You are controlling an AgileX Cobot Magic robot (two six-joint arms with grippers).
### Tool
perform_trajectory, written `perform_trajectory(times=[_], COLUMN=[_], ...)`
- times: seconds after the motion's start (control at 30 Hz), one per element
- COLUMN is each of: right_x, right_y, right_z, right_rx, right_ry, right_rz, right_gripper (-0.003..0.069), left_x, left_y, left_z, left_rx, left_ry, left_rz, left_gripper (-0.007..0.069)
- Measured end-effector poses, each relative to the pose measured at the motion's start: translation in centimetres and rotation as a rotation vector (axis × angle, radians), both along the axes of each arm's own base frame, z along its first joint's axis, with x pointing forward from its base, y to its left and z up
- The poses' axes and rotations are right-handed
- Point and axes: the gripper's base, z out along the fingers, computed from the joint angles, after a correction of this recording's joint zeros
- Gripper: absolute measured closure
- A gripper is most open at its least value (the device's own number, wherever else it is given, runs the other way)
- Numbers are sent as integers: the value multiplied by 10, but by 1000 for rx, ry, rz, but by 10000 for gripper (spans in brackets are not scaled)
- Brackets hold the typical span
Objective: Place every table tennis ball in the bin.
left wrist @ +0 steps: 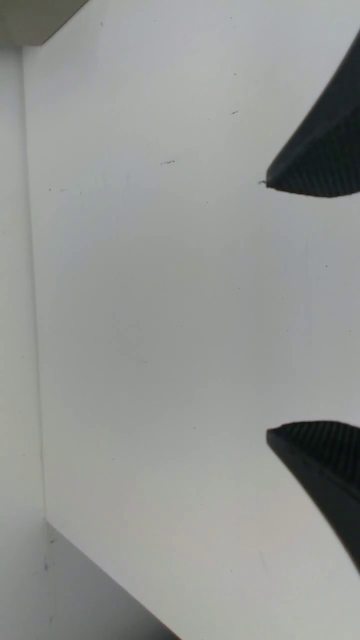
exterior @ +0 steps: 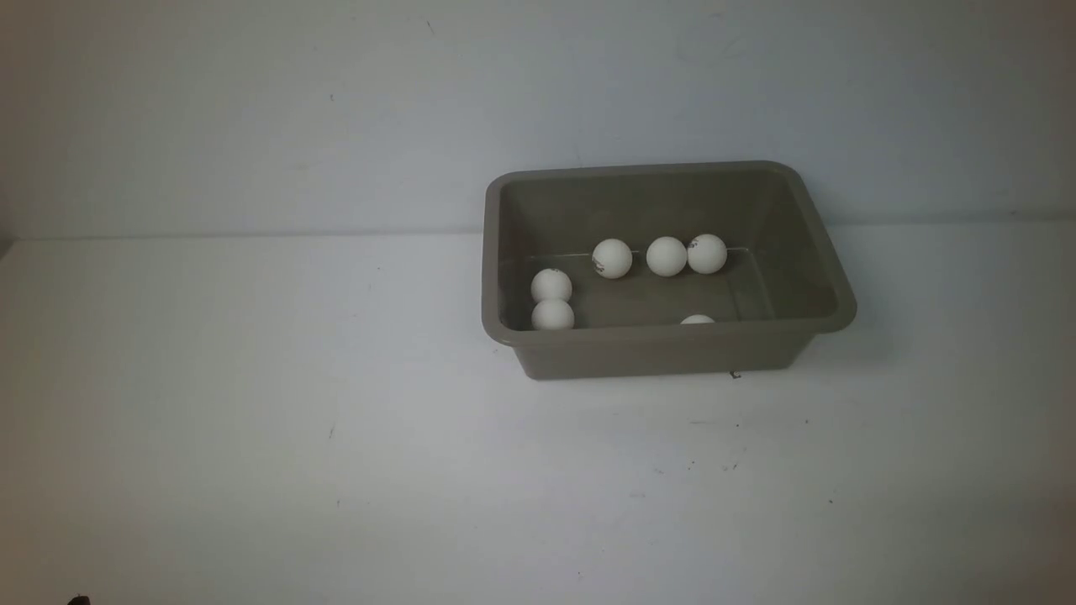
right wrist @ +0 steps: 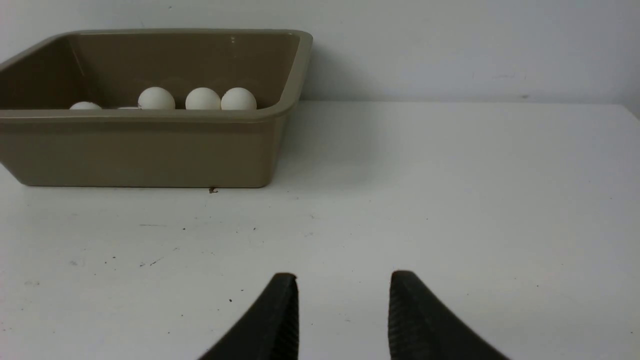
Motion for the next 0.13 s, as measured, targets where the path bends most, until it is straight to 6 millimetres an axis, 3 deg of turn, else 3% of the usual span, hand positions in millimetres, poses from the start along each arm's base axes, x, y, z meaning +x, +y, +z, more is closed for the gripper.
perform_trajectory(times=[0.13], right_x=[0], right_y=[0], right_z=[0], right_rx=[0], right_ry=[0], right_rz=[0], right_gripper=[416], left_x=[0], left_y=[0], left_z=[0], left_rx=[0], left_ry=[0], left_rz=[0], left_gripper=[80])
